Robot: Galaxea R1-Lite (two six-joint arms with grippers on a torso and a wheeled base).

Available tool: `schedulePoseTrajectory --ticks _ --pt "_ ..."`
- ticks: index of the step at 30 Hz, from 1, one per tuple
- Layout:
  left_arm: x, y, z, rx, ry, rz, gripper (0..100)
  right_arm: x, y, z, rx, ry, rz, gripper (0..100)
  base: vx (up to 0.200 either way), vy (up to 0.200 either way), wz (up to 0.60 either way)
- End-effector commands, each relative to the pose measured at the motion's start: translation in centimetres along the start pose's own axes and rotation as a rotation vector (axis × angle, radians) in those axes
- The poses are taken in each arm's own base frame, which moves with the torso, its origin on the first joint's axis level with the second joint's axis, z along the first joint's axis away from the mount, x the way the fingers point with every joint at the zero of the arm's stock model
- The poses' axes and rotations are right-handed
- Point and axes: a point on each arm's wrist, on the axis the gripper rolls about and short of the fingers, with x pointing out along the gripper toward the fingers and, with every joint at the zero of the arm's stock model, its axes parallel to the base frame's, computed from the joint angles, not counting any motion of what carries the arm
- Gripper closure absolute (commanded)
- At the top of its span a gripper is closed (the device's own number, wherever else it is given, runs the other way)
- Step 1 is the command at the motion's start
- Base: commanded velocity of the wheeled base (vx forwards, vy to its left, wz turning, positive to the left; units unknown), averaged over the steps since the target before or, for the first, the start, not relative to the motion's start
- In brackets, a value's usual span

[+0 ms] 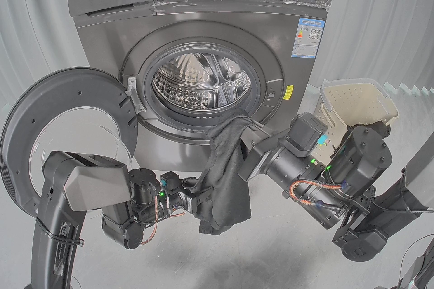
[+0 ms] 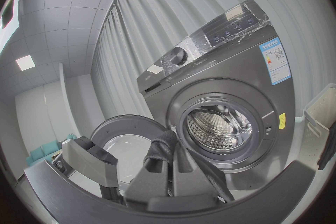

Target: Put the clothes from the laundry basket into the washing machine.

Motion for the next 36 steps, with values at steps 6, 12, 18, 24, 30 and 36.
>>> schedulePoseTrajectory --ticks 6,12,18,24,30,36 --pt "-2.5 0.2 2.8 0.003 -0.031 0.026 100 -0.4 -3.5 -0.3 -0.021 0.024 -0.102 100 0.0 0.0 0.0" --pt "-7.8 -1.6 6.4 0.011 -0.054 0.032 100 -1.5 -5.2 -0.8 -0.03 0.067 -0.156 100 0.0 0.0 0.0" --pt "-14.3 -1.4 10.0 0.017 -0.136 0.102 100 -1.9 -6.7 -1.0 -0.04 0.086 -0.205 100 0.0 0.0 0.0" --pt "-15.9 0.6 12.8 0.053 -0.249 0.138 100 -2.3 -8.3 -1.1 -0.05 0.097 -0.255 100 0.0 0.0 0.0" --pt "-17.2 1.3 15.0 0.064 -0.341 0.175 100 -2.7 -9.5 -1.1 -0.059 0.103 -0.291 100 0.0 0.0 0.0" --pt "-17.2 0.8 16.0 0.088 -0.378 0.16 100 -2.9 -9.2 -1.0 -0.058 0.106 -0.278 100 0.0 0.0 0.0"
